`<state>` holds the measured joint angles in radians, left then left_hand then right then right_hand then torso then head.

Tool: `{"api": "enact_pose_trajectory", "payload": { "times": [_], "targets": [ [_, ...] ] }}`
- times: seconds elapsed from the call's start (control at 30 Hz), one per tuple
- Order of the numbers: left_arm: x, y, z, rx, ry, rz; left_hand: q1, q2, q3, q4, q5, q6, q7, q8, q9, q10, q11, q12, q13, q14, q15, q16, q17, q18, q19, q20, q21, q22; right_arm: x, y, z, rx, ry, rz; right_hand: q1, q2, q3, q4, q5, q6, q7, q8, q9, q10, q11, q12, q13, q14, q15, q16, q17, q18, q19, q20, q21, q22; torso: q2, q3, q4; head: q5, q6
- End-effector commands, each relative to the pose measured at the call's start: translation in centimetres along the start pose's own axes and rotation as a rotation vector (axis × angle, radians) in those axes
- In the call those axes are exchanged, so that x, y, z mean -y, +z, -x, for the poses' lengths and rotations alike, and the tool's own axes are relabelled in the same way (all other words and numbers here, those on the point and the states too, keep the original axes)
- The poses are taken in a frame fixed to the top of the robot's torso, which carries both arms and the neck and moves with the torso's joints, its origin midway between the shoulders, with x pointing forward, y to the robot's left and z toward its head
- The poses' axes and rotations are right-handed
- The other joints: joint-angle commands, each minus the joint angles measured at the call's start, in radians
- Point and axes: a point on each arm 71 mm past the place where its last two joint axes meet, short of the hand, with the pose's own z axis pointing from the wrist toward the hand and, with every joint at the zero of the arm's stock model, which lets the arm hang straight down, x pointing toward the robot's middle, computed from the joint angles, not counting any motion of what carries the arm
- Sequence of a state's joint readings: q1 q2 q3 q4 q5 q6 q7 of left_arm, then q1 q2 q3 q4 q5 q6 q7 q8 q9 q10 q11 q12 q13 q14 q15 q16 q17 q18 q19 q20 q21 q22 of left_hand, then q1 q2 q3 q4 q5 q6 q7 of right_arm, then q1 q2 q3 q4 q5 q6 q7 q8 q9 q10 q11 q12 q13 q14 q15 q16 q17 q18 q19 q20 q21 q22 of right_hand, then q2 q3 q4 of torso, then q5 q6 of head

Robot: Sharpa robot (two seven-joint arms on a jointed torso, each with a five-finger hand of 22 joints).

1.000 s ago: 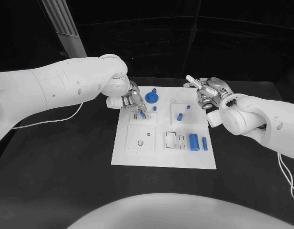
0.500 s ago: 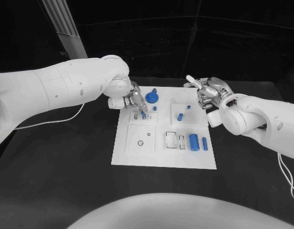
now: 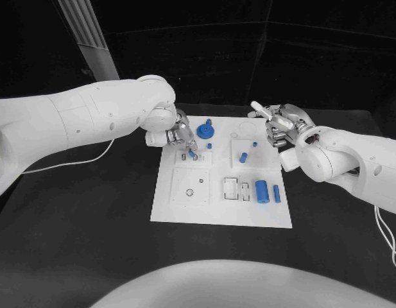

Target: Assemble the parts on the task board

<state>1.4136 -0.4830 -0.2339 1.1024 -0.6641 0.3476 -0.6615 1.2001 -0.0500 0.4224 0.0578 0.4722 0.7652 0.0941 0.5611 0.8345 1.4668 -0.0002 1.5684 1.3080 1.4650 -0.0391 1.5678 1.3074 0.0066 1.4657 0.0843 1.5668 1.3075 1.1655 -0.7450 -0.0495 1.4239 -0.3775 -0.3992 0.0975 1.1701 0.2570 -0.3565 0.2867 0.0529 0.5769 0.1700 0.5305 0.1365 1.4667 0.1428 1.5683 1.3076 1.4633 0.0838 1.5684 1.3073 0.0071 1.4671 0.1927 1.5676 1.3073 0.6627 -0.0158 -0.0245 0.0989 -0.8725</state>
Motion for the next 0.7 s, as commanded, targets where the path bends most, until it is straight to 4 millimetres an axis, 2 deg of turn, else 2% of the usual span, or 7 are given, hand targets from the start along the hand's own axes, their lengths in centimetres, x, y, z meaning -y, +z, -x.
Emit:
{"api": "enact_pose_trajectory", "payload": {
  "times": [0.03, 0.7],
  "targets": [
    [-0.11, 0.0, 0.19, 0.018, 0.02, 0.015, 0.007, 0.002, 0.001, -0.005, 0.001, 0.044, -0.04, 0.002, 0.002, 0.104, -0.004, 0.002, 0.263, 0.106, -0.007, 0.003, 0.263, -0.007, 0.105, -0.009, 0.004, 0.263, -0.18, 0.03, -0.06, -0.002, -0.001, 0.01, 0.01, 0.002, 0.004, 0.001, 0.005, -0.005, 0.046, 0.006, -0.002, 0.104, -0.002, 0.003, 0.263, 0.107, -0.003, 0.002, 0.263, -0.007, 0.104, -0.004, 0.003, 0.263, 0.0, -0.0001, -0.0013, 0.001, 0.0],
    [0.06, 0.31, -0.08, 0.011, 0.021, 0.0, -0.005, 0.014, -0.003, 0.013, 0.001, 0.043, -0.035, -0.004, 0.001, 0.104, 0.0, 0.002, 0.263, 0.106, -0.005, 0.003, 0.263, -0.007, 0.105, -0.009, 0.004, 0.263, -0.18, 0.0, -0.03, 0.0, -0.002, 0.01, 0.01, 0.002, 0.004, 0.001, 0.005, -0.005, 0.046, 0.006, -0.002, 0.104, -0.002, 0.003, 0.263, 0.107, -0.003, 0.002, 0.263, -0.007, 0.104, -0.004, 0.003, 0.263, 0.0, -0.0001, -0.0015, -0.002, 0.0]
  ]
}}
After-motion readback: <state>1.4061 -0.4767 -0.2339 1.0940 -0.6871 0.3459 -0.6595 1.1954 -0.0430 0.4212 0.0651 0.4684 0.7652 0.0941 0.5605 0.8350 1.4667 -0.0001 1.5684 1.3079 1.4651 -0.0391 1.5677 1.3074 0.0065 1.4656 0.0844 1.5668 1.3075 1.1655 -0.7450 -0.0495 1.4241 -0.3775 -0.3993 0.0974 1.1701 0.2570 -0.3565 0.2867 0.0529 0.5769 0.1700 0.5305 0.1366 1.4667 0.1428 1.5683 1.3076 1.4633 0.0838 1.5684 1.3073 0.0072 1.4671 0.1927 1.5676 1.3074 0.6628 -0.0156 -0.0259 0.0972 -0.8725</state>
